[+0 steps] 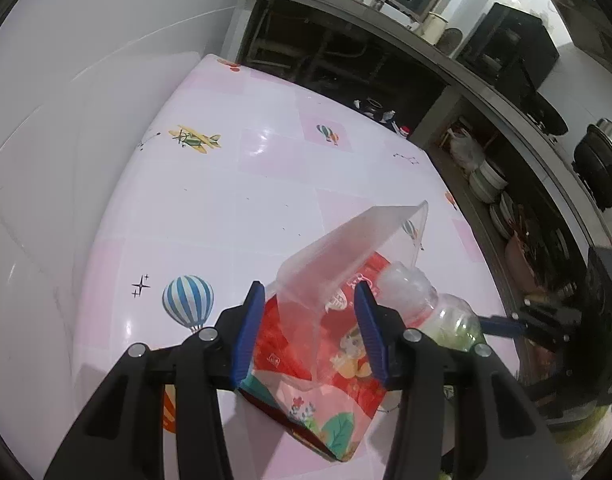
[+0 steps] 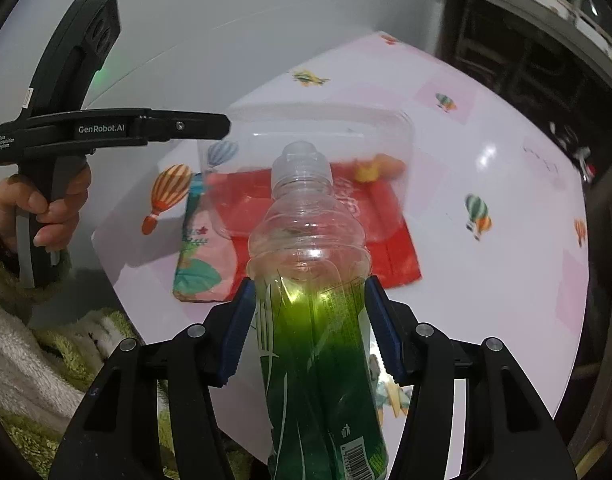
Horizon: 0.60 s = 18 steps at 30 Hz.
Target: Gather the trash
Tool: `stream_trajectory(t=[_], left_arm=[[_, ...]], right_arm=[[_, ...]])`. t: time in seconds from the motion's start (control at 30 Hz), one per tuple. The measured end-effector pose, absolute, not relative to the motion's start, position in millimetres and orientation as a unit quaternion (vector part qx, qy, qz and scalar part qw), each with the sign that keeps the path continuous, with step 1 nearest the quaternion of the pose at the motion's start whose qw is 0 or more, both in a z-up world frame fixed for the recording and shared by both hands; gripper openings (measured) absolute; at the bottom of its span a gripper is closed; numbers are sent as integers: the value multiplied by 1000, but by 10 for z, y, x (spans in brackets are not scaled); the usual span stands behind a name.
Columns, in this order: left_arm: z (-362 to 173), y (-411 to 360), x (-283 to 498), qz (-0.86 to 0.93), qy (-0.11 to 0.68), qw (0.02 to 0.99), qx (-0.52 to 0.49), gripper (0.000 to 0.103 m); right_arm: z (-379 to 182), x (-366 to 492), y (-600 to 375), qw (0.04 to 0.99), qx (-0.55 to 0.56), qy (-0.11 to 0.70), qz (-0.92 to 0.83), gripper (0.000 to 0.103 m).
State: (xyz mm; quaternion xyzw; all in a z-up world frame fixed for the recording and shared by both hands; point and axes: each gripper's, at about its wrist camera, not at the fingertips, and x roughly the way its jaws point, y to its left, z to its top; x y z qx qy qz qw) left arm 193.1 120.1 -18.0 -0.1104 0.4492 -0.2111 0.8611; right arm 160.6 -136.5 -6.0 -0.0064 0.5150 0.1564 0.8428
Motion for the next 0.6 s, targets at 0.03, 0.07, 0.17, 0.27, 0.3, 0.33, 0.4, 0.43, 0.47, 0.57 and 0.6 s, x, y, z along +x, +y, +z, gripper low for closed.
stream_trajectory(t=[0.03, 0.07, 0.17, 0.27, 0.3, 0.33, 0.4, 0.43, 0.47, 0.57, 0.6], left_arm=[[-180, 1201, 1941, -210, 449, 861, -111, 45], [-178, 1202, 1954, -209, 449, 862, -112, 45], [-178, 1211, 2000, -202, 450, 862, -119, 45], [-188, 1217, 2052, -191, 453, 862, -123, 45], [-189, 1217, 2071, -190, 453, 862, -124, 45], [-195, 1218, 2090, -187, 453, 863, -125, 45], [-203, 1210, 2110, -181, 454, 864, -122, 44], [-206, 1213, 2121, -180, 454, 864, -122, 44], [-210, 1214, 2127, -179, 455, 864, -122, 44], [-215, 1212, 2122, -179, 455, 864, -120, 44], [-215, 1210, 2113, -180, 455, 864, -120, 44]], right_arm=[[-68, 1598, -1401, 842, 0, 517, 151, 53], [-74, 1591, -1437, 842, 5, 520, 146, 53], [-100, 1573, -1541, 838, 22, 528, 135, 52], [-115, 1537, -1657, 836, 44, 533, 121, 52], [-121, 1529, -1690, 835, 50, 535, 117, 52], [-130, 1524, -1725, 834, 57, 537, 112, 52], [-143, 1508, -1801, 833, 71, 538, 103, 52], [-150, 1499, -1830, 833, 77, 539, 100, 52], [-165, 1497, -1850, 832, 81, 540, 96, 52], [-215, 1518, -1926, 826, 97, 550, 80, 52], [-244, 1543, -1955, 822, 105, 555, 75, 52]])
